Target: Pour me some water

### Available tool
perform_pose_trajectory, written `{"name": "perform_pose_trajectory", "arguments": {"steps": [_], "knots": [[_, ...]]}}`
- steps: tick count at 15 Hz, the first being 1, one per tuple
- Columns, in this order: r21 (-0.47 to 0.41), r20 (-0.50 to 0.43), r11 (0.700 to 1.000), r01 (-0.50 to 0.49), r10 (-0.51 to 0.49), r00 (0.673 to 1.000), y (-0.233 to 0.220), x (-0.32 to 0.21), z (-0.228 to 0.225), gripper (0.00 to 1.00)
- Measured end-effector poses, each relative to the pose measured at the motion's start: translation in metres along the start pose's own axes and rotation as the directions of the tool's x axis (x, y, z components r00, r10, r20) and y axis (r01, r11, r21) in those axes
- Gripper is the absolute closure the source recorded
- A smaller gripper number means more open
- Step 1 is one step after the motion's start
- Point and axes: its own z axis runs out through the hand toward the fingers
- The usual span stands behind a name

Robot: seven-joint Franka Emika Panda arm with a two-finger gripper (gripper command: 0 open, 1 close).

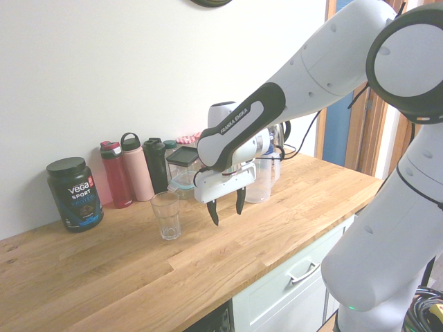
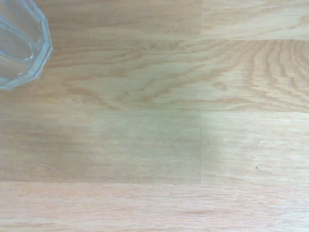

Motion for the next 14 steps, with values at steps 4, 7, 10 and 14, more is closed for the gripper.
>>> {"name": "perform_pose_trajectory", "arguments": {"steps": [4,7,10,14], "knots": [[0.043,-0.030,0.998,0.041,-0.039,0.999,-0.005,0.014,-0.024,0.00],[0.151,-0.070,0.977,0.150,-0.141,0.988,0.007,0.045,-0.098,0.00],[0.221,-0.129,0.942,0.254,-0.230,0.965,0.047,0.078,-0.161,0.00],[0.248,-0.184,0.946,0.210,-0.167,0.969,0.103,0.121,-0.196,0.00]]}}
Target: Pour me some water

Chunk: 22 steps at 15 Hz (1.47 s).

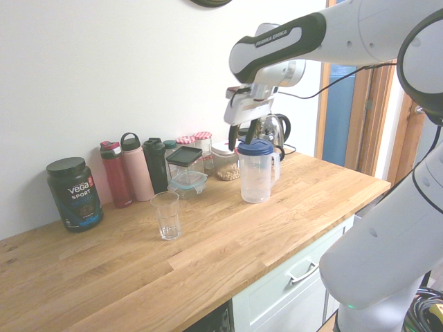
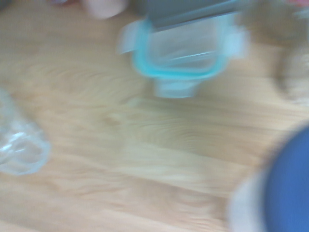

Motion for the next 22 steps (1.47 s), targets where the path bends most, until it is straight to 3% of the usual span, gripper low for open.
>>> {"name": "perform_pose_trajectory", "arguments": {"steps": [4,7,12,13,17,22], "knots": [[0.001,-0.063,0.995,-0.104,0.104,0.993,0.054,0.018,-0.017,0.00],[-0.005,-0.086,0.992,-0.126,0.125,0.988,0.085,0.015,-0.017,0.00],[-0.024,-0.057,0.990,-0.136,0.135,0.989,0.107,-0.007,0.043,0.00],[-0.026,-0.061,0.990,-0.135,0.134,0.989,0.107,-0.011,0.052,1.00],[-0.029,-0.147,0.992,-0.123,0.117,0.982,0.097,-0.011,0.072,1.00],[-0.048,-0.122,0.991,-0.127,0.120,0.985,0.090,-0.005,0.109,1.00]]}}
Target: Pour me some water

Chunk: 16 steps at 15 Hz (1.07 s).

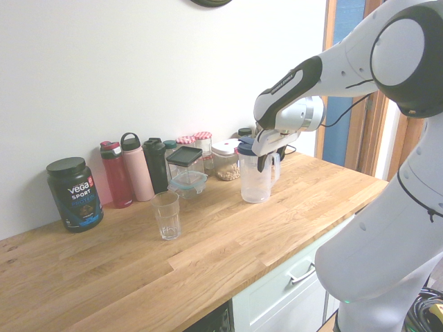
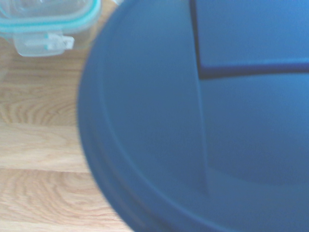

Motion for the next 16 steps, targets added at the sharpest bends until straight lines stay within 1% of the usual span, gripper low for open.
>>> {"name": "perform_pose_trajectory", "arguments": {"steps": [16], "knots": [[-0.002,-0.006,1.000,-0.010,0.010,1.000,0.0051,0.0034,-0.0046,1.00]]}}
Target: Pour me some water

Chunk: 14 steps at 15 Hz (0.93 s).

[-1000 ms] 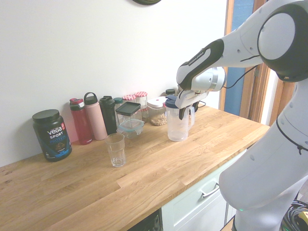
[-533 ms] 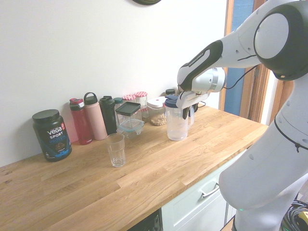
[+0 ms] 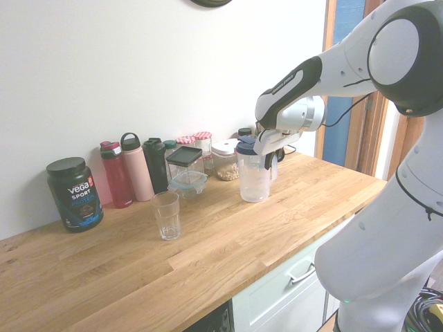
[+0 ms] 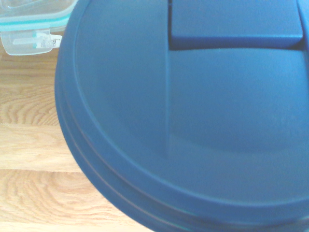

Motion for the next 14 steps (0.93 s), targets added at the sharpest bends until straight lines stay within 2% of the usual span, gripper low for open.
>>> {"name": "perform_pose_trajectory", "arguments": {"steps": [4,7,11,14], "knots": [[0.006,-0.013,1.000,-0.001,0.001,1.000,-0.001,0.008,-0.014,1.00],[0.025,-0.025,1.000,0.020,-0.019,1.000,-0.008,0.027,-0.054,1.00],[0.058,0.050,0.982,0.179,-0.182,0.982,-0.034,0.026,-0.107,1.00],[0.089,0.147,0.938,0.335,-0.345,0.927,-0.057,0.013,-0.133,1.00]]}}
